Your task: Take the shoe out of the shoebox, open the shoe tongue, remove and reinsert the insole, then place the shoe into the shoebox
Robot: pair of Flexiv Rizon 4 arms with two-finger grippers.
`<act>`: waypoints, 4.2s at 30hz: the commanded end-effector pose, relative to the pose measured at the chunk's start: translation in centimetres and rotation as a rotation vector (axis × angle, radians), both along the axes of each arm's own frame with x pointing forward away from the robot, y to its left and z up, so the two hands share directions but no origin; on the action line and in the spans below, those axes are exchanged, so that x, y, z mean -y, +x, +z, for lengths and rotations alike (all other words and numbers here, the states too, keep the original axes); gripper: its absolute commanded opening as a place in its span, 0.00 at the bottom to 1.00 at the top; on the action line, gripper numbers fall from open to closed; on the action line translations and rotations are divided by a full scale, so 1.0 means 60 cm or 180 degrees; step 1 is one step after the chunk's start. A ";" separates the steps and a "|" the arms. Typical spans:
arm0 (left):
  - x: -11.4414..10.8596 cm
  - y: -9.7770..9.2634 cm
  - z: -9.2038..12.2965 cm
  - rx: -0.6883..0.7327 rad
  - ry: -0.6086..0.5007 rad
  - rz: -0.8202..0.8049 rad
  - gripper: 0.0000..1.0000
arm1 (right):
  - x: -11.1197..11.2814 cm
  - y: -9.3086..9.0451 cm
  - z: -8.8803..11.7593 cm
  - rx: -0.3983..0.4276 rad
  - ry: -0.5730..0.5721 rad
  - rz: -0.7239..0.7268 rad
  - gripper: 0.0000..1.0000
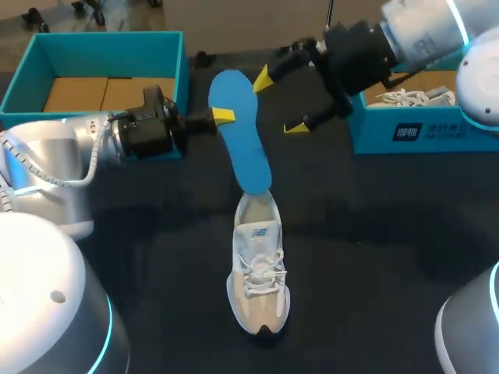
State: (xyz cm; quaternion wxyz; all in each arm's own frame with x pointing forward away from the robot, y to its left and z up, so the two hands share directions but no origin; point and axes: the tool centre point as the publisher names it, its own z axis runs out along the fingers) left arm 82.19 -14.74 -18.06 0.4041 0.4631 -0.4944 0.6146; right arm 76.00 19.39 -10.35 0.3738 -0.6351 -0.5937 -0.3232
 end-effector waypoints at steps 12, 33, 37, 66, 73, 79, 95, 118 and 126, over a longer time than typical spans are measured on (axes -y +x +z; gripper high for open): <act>-0.039 0.031 0.044 0.1000 0.0143 -0.0082 0.00 | 0.003 0.004 -0.033 -0.0054 0.1252 -0.0123 1.00; -0.069 0.033 0.107 0.4029 0.0442 -0.0186 0.00 | 0.002 0.013 -0.038 -0.0060 0.1473 -0.0157 1.00; -0.082 0.027 0.115 0.4616 0.0750 -0.0488 0.00 | 0.002 0.013 -0.038 -0.0060 0.1473 -0.0157 1.00; -0.081 0.011 0.095 0.6468 0.0898 -0.0565 0.00 | 0.002 0.013 -0.038 -0.0060 0.1473 -0.0157 1.00; -0.077 0.006 0.083 0.7380 0.1614 -0.0533 0.00 | 0.002 0.013 -0.038 -0.0060 0.1473 -0.0157 1.00; -0.077 0.006 0.083 0.7380 0.1614 -0.0533 0.00 | 0.002 0.013 -0.038 -0.0060 0.1473 -0.0157 1.00; -0.078 0.007 0.060 0.8371 0.1226 0.0079 0.00 | 0.002 0.013 -0.038 -0.0060 0.1473 -0.0157 1.00; -0.064 -0.010 0.055 0.9402 0.1325 0.0041 0.00 | -0.013 0.003 -0.039 0.0170 0.1473 -0.0101 1.00; -0.050 -0.011 0.050 0.9461 0.1269 0.0041 0.00 | -0.036 -0.008 -0.049 0.0341 0.1452 0.0101 1.00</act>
